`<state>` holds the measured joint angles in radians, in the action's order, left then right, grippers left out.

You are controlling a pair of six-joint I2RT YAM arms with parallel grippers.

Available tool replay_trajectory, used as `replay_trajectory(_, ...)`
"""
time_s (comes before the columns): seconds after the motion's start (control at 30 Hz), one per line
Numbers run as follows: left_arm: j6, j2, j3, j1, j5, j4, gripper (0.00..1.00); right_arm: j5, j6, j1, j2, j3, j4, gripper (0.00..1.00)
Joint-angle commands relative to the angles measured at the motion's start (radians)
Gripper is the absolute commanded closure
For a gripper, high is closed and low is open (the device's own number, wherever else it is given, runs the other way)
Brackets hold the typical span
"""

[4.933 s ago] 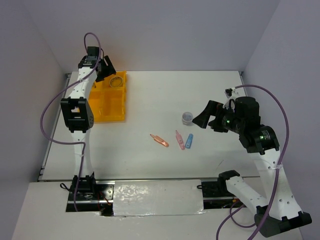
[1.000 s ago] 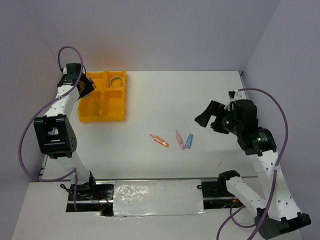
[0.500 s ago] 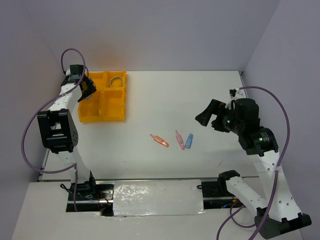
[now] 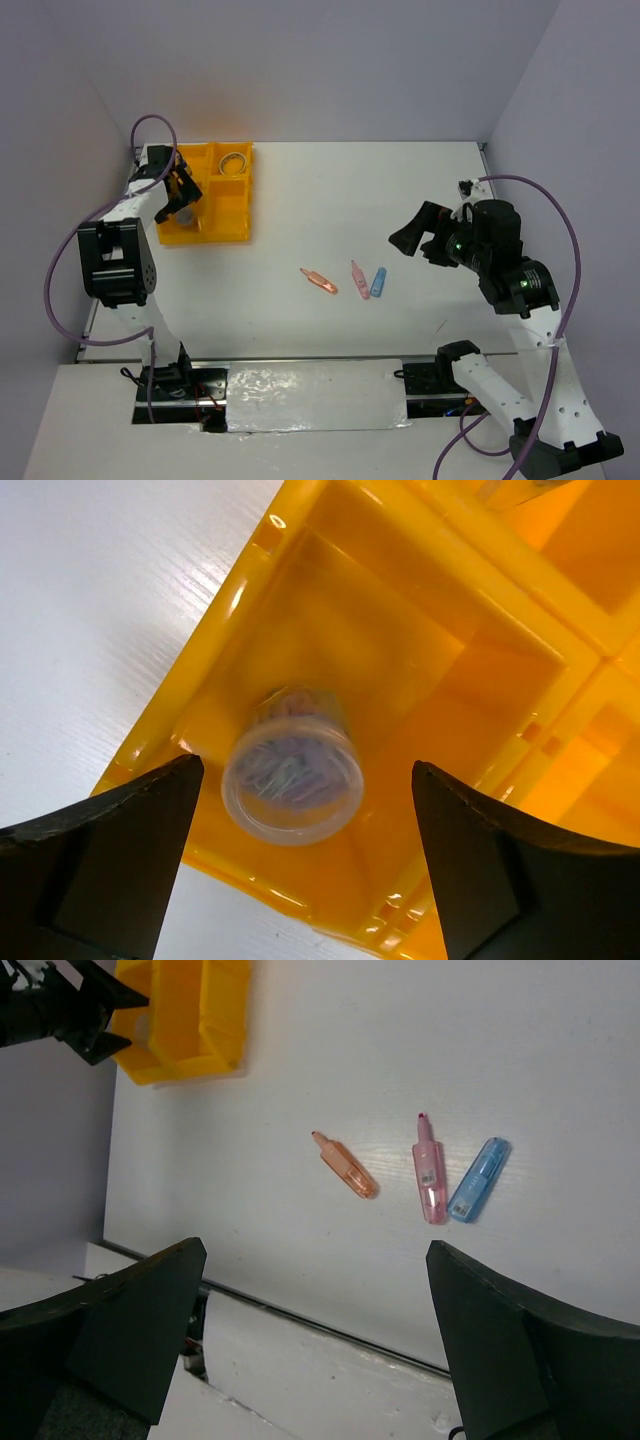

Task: Sort the stationery into containers
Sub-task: Place the stationery in the storage box, then pick up the pen from the center of the board.

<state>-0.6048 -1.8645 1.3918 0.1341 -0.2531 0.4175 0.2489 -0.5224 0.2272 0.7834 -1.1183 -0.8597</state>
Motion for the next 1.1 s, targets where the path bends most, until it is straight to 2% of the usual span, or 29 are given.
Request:
replay_trajectory(0.0,0.003,0.070,0.035,-0.007,0.014,-0.040,0.01,0.085,0.021,0.003,-0.001,0.020,0.039,0.00)
replay_trajectory(0.2,0.005,0.119,0.099,-0.017,0.034,0.045,0.01,0.210,0.097,0.027,0.031,0.113,0.125,0.04)
replay_trajectory(0.33,0.016,0.168,0.159,-0.079,0.060,0.180,0.01,0.051,0.159,0.200,0.112,0.140,0.165,0.04)
replay_trajectory(0.37,0.017,0.195,0.162,-0.096,0.069,0.204,0.01,0.021,0.176,0.281,0.169,0.135,0.174,0.04)
replay_trajectory(0.47,0.010,0.282,0.122,-0.186,0.090,0.253,0.01,-0.148,0.232,0.433,0.307,0.088,0.171,0.06)
replay_trajectory(0.6,-0.013,0.410,0.014,-0.307,0.094,0.285,0.01,-0.313,0.309,0.538,0.470,0.014,0.159,0.17)
replay_trajectory(0.67,-0.018,0.486,-0.063,-0.314,0.145,0.282,0.01,-0.315,0.328,0.541,0.546,0.002,0.177,0.26)
replay_trajectory(0.77,0.008,0.568,-0.143,-0.298,0.207,0.262,0.01,-0.307,0.386,0.551,0.637,-0.003,0.221,0.35)
replay_trajectory(0.9,0.056,0.623,-0.172,-0.284,0.288,0.293,0.01,-0.332,0.469,0.601,0.770,-0.018,0.255,0.35)
replay_trajectory(1.07,0.097,0.689,-0.212,-0.281,0.368,0.284,0.01,-0.327,0.506,0.615,0.856,-0.012,0.333,0.34)
